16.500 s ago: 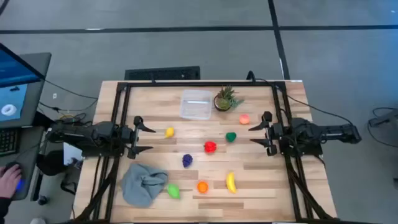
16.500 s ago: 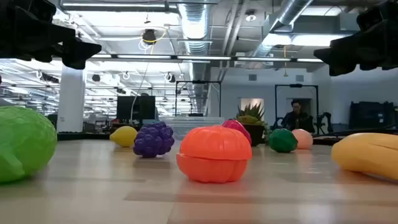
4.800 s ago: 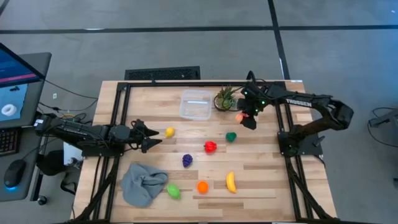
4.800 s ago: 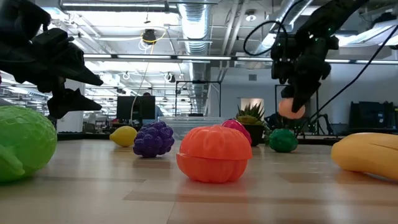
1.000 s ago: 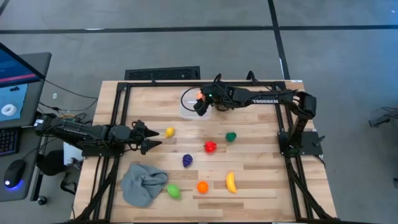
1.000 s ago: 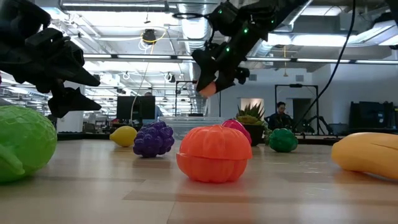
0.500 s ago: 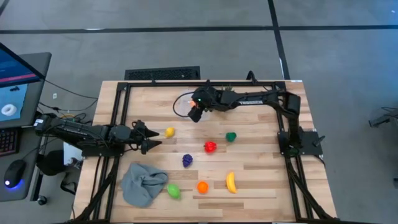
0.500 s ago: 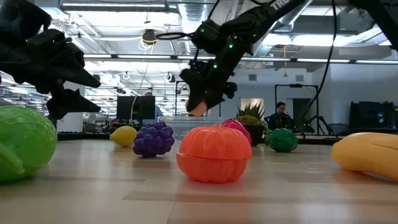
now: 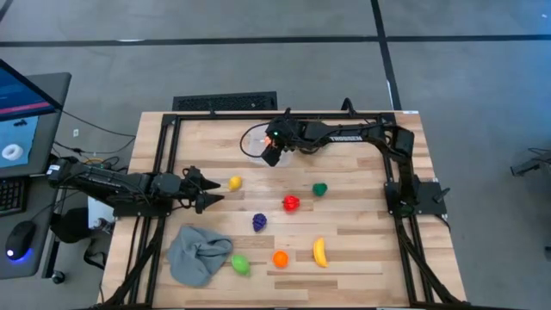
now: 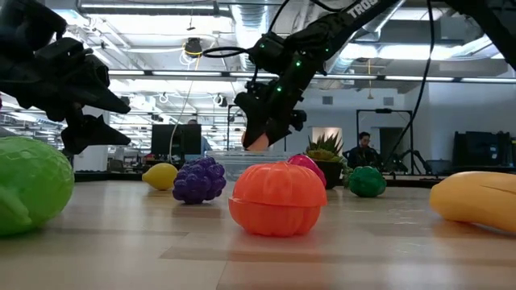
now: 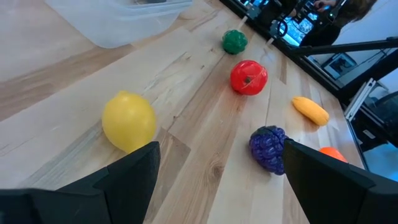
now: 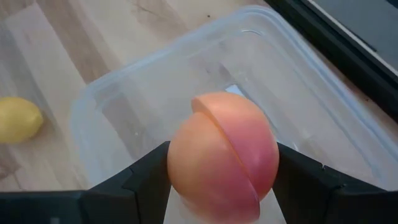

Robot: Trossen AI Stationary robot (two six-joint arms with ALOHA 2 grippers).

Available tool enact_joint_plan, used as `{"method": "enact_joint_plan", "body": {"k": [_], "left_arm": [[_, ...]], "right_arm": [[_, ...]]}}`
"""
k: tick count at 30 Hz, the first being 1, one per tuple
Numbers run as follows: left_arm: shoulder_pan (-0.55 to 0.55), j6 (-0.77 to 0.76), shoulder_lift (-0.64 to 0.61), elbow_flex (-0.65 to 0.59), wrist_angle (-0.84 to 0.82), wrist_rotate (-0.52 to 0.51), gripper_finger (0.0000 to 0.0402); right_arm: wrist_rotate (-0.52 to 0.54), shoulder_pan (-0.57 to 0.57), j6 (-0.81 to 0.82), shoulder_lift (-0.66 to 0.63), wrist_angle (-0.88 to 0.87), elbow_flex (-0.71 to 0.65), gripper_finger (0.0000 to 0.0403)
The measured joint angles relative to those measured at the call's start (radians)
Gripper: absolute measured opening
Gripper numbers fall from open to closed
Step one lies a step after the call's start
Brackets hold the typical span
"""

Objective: Pick and placing Produce into tupperware
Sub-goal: Put the pink peach into the transparent container

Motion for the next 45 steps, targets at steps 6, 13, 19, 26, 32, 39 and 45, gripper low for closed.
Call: {"method": "enact_joint_plan", "body": {"k": [6,13,19,26,32,39,45], "left_arm": [[0.0,0.001,0.0,0.0,0.0,0.0,0.0323],[0.0,0.002,0.0,0.0,0.0,0.0,0.0323],[0.0,0.002,0.0,0.0,0.0,-0.001,0.0323],[0.0,0.002,0.0,0.0,0.0,-0.001,0.0323],[0.0,0.001,0.0,0.0,0.0,0.0,0.0323],[0.0,0.0,0.0,0.0,0.0,0.001,0.0323],[0.0,-0.007,0.0,0.0,0.0,0.002,0.0323]], "right_arm": [[-0.001,0.002,0.0,0.0,0.001,0.0,0.0261],[-0.001,0.002,0.0,0.0,0.001,0.0,0.0261],[-0.001,0.002,-0.005,0.0,0.004,0.0,0.0261],[-0.014,0.002,-0.005,0.0,-0.001,-0.001,0.0265],[-0.02,0.002,-0.006,0.0,-0.001,-0.001,0.0269],[-0.02,0.001,-0.005,0.0,-0.012,-0.017,0.027],[-0.028,0.002,0.026,0.0,-0.011,-0.054,0.0271]]}}
